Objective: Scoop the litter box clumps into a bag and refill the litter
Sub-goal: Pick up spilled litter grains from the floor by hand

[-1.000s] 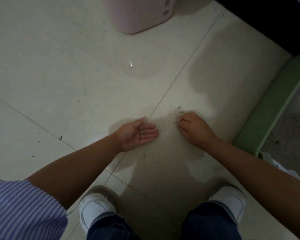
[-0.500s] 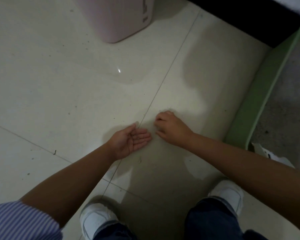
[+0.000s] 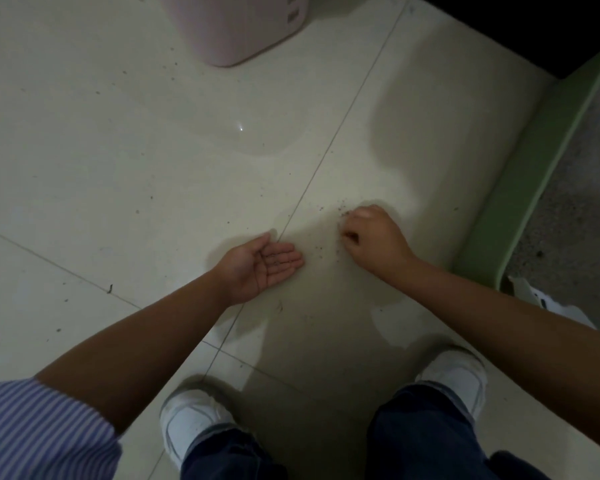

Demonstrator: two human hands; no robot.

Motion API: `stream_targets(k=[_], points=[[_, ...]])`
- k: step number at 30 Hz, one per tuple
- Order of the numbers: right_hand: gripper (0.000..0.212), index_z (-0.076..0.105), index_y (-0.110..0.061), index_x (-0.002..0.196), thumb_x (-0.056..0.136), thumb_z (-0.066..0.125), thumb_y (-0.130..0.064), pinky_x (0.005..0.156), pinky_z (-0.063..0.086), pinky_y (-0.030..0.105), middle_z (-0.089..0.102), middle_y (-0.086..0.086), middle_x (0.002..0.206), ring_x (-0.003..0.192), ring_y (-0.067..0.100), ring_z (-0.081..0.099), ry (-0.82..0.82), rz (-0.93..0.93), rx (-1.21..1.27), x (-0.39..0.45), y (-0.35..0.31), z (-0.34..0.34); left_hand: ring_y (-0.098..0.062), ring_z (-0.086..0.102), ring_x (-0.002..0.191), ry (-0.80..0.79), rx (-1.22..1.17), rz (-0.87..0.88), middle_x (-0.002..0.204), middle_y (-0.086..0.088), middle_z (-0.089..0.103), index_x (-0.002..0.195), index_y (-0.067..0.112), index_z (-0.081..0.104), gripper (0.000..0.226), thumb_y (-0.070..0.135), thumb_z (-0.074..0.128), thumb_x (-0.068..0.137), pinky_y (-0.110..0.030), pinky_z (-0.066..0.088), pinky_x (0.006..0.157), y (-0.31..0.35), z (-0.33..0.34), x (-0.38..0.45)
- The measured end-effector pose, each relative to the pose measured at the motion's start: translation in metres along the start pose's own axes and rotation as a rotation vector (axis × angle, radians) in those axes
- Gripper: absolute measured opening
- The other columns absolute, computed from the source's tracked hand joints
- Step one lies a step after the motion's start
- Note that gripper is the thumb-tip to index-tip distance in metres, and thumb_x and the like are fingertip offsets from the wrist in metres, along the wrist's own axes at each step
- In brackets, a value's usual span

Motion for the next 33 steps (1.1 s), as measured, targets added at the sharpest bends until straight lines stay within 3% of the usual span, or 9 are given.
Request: stream_targets(k=[3,7,11,13,16,23,26,29,33], points=[[0.029,0.066,-0.001,0.109,0.081,0.061,-0.009,0.095,0.036,0.028,0.061,0.018,0.114,0.111,0.032,0.053,0.003,0.21,0.074,-0.005,0.014,-0.011,-0.019,0.072,0.062,-0.007,-0.008,0.0,0.07,-0.013,0.073,0.091,-0.002,0.058,0.045,0.03,0.028,0.1,-0.025,0.057,0.059,0.0,0.0,0.0],[0.047,0.056,-0.004,0.122,0.079,0.066,-0.02,0.098,0.035,0.025,0.047,0.014,0.123,0.118,0.027,0.043,-0.107,0.297,0.051,-0.015,0.013,-0.002,-0.019,0.072,0.063,-0.014,-0.033,0.005,0.07,-0.013,0.073,0.091,-0.002,0.058,0.044,0.03,0.029,0.1,-0.026,0.058,0.061,0.0,0.0,0.0],[0.025,0.064,0.007,0.1,0.083,0.061,-0.011,0.089,0.04,0.029,0.056,0.02,0.106,0.103,0.032,0.052,-0.072,0.231,-0.022,-0.016,0.003,0.01,-0.018,0.072,0.062,-0.011,-0.024,0.002,0.069,-0.013,0.073,0.091,-0.001,0.058,0.045,0.031,0.028,0.1,-0.025,0.058,0.061,0.0,-0.001,-0.001],[0.013,0.068,0.009,0.075,0.073,0.063,-0.003,0.07,0.051,0.03,0.062,0.022,0.08,0.077,0.035,0.062,0.035,0.177,-0.016,-0.015,0.003,0.011,-0.017,0.072,0.062,-0.008,-0.019,0.001,0.069,-0.013,0.073,0.09,-0.001,0.058,0.045,0.032,0.029,0.1,-0.024,0.057,0.06,0.0,0.0,-0.001],[0.008,0.065,0.004,0.054,0.051,0.071,0.007,0.049,0.052,0.025,0.06,0.017,0.057,0.05,0.031,0.061,-0.043,0.114,-0.057,-0.017,0.0,0.016,-0.017,0.071,0.062,-0.003,-0.012,-0.004,0.069,-0.012,0.073,0.09,0.0,0.058,0.045,0.032,0.029,0.099,-0.024,0.057,0.06,0.0,-0.001,-0.002],[0.027,0.053,-0.005,0.041,0.053,0.028,-0.005,0.035,0.038,0.012,0.052,0.009,0.042,0.035,0.024,0.053,-0.131,0.005,-0.216,-0.013,-0.01,0.014,-0.021,0.063,0.082,0.02,0.005,-0.012,0.081,-0.014,0.071,0.115,-0.008,0.052,0.05,0.033,0.029,0.099,-0.023,0.057,0.061,0.001,0.002,-0.007],[0.014,0.052,-0.006,0.037,0.041,0.058,0.005,0.031,0.033,0.01,0.051,0.008,0.037,0.029,0.023,0.05,-0.198,0.066,-0.193,-0.004,-0.011,0.01,-0.03,0.06,0.103,0.025,0.014,0.001,0.109,-0.015,0.062,0.126,-0.008,0.046,0.054,0.035,0.027,0.1,-0.025,0.056,0.069,0.002,0.003,-0.008],[0.038,0.051,-0.006,0.034,0.014,0.081,0.004,0.03,0.031,0.01,0.049,0.008,0.033,0.026,0.022,0.048,-0.165,0.113,-0.137,0.0,-0.007,0.01,-0.035,0.045,0.128,0.025,-0.006,0.0,0.122,-0.025,0.056,0.113,-0.008,0.054,0.056,0.038,0.024,0.1,-0.033,0.047,0.087,0.002,0.002,-0.008],[0.01,0.06,0.0,0.044,0.049,0.067,-0.005,0.041,0.042,0.02,0.059,0.016,0.045,0.04,0.028,0.058,-0.05,0.121,-0.012,0.004,-0.034,0.0,-0.035,0.043,0.129,0.029,-0.034,0.014,0.134,-0.028,0.046,0.13,-0.011,0.042,0.068,0.043,0.016,0.1,-0.036,0.038,0.096,0.003,0.001,-0.008]])
Point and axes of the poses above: each hand's wrist, its own x-axis towards the middle knuckle, its own z-axis out of the palm, y = z × x, the point moved 5 cm from there along x, towards the middle knuckle
